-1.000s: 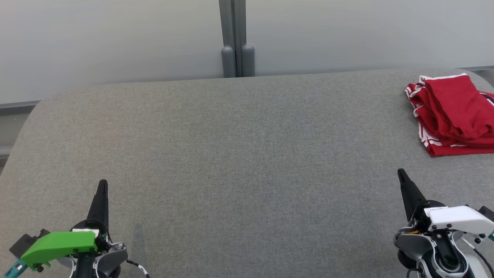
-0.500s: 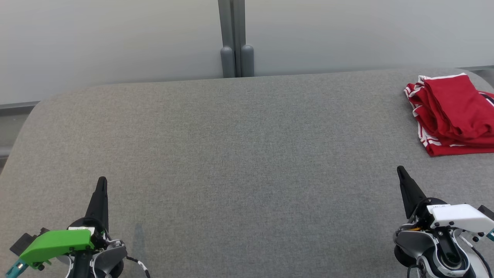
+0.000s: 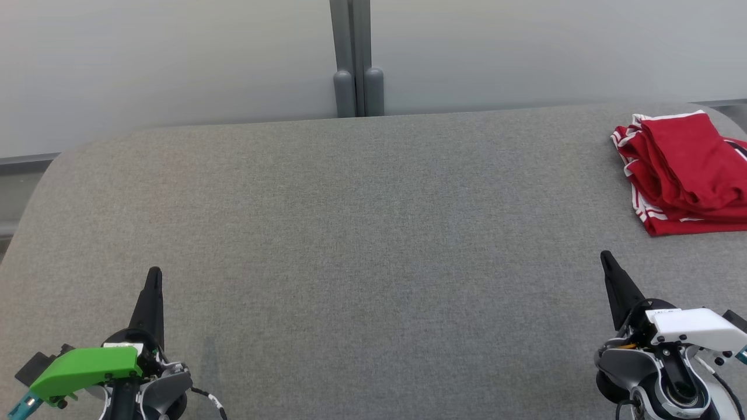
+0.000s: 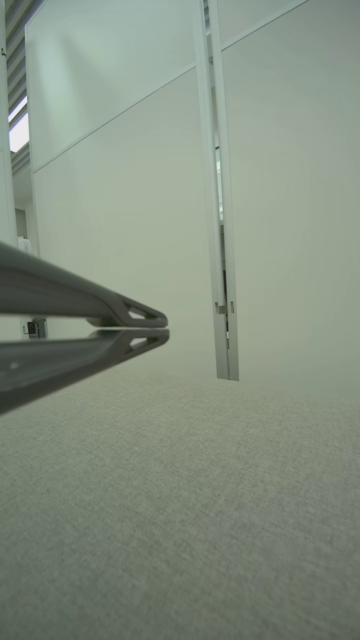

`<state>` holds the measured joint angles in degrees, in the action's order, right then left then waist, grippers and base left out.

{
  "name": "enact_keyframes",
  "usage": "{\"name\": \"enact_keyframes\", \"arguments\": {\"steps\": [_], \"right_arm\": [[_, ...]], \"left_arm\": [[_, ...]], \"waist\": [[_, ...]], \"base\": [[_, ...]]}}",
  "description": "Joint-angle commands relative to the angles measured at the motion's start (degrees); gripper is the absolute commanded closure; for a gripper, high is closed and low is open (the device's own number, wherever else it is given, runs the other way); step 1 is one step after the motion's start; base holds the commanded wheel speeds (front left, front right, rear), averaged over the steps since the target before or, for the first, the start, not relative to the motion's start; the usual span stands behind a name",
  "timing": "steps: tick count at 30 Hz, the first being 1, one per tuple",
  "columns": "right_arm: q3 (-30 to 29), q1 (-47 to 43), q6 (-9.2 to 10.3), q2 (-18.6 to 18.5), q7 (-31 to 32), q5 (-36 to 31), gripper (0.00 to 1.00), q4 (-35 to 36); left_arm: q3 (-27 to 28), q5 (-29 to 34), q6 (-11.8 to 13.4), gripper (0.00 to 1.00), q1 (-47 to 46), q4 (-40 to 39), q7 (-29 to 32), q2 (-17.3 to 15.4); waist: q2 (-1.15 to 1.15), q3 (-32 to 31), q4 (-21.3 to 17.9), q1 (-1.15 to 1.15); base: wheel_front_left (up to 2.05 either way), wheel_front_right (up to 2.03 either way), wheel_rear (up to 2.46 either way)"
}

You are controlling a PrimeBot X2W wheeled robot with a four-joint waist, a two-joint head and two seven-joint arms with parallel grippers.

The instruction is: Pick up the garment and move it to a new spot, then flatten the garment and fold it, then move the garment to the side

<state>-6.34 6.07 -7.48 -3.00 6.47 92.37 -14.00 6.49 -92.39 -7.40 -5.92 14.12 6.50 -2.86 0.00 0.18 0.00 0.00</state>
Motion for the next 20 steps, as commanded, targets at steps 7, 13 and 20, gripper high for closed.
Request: {"name": "enact_keyframes", "arguments": {"steps": [7,13,20], "right_arm": [[-0.2,0.3,-0.02,0.0,0.1,0.2,1.00,-0.1],[-0.2,0.3,-0.02,0.0,0.2,0.2,1.00,-0.1],[-0.2,0.3,-0.02,0.0,0.2,0.2,1.00,-0.1]], "left_arm": [[0.2,0.0,-0.2,1.00,-0.6,-0.1,0.3,0.0],[0.2,0.0,-0.2,1.00,-0.6,-0.1,0.3,0.0],[0.2,0.0,-0.2,1.00,-0.6,-0.1,0.3,0.0]], "waist": [[0.00,0.0,0.0,0.00],[0.00,0.0,0.0,0.00],[0.00,0.0,0.0,0.00]], "base": [[0.00,0.00,0.00],[0.00,0.00,0.00],[0.00,0.00,0.00]]}}
